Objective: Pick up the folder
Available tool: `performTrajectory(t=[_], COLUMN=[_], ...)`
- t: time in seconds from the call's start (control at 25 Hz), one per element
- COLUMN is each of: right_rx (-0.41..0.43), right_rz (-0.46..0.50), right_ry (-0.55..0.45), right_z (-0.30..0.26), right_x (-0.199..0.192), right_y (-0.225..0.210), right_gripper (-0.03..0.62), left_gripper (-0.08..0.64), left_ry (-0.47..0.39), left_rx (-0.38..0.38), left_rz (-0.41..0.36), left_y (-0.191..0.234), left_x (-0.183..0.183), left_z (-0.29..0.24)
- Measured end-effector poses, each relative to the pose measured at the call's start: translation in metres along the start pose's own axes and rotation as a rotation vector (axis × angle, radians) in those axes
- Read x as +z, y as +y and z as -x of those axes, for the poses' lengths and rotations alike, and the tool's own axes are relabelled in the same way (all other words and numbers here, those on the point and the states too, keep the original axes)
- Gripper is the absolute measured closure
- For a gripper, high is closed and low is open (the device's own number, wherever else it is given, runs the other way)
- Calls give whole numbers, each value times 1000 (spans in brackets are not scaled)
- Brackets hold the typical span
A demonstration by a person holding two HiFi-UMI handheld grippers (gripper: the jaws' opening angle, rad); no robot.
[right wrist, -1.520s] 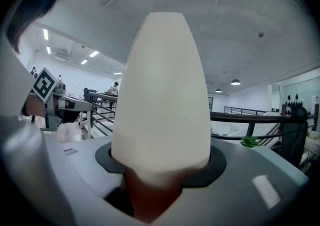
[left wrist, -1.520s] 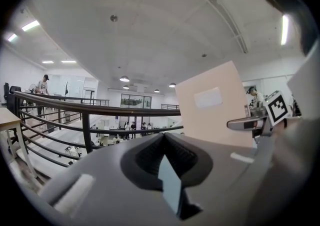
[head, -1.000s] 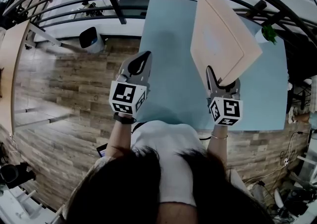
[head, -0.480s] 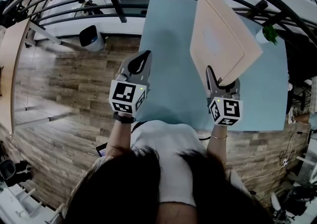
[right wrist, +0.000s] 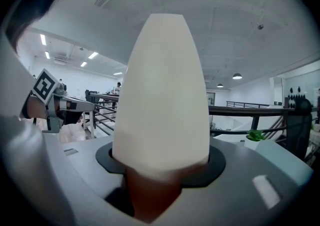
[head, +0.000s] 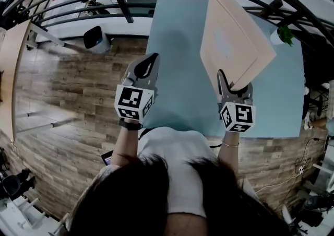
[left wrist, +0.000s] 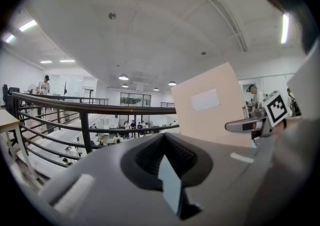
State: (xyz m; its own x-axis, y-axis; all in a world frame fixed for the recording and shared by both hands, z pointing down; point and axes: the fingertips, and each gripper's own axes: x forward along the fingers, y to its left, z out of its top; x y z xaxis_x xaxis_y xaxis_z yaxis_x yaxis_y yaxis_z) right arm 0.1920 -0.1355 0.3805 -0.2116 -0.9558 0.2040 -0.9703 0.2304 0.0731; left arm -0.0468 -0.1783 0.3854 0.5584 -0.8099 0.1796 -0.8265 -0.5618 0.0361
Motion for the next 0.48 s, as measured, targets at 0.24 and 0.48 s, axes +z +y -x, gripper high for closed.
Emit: performTrajectory(t=[0.24,0.48], right_rx=[2,0], right_rz=[-2,-5], right_ry=[14,17], right_z=[-3,-2], right_x=[-2,-4], right_y=[0,-1], right_gripper=[331,331], left_gripper=[503,503], left_ry=[4,5], left_rx=[4,10], left_rz=[2,5], left_y=[2,3], left_x=[0,-2], left_z=[-1,0])
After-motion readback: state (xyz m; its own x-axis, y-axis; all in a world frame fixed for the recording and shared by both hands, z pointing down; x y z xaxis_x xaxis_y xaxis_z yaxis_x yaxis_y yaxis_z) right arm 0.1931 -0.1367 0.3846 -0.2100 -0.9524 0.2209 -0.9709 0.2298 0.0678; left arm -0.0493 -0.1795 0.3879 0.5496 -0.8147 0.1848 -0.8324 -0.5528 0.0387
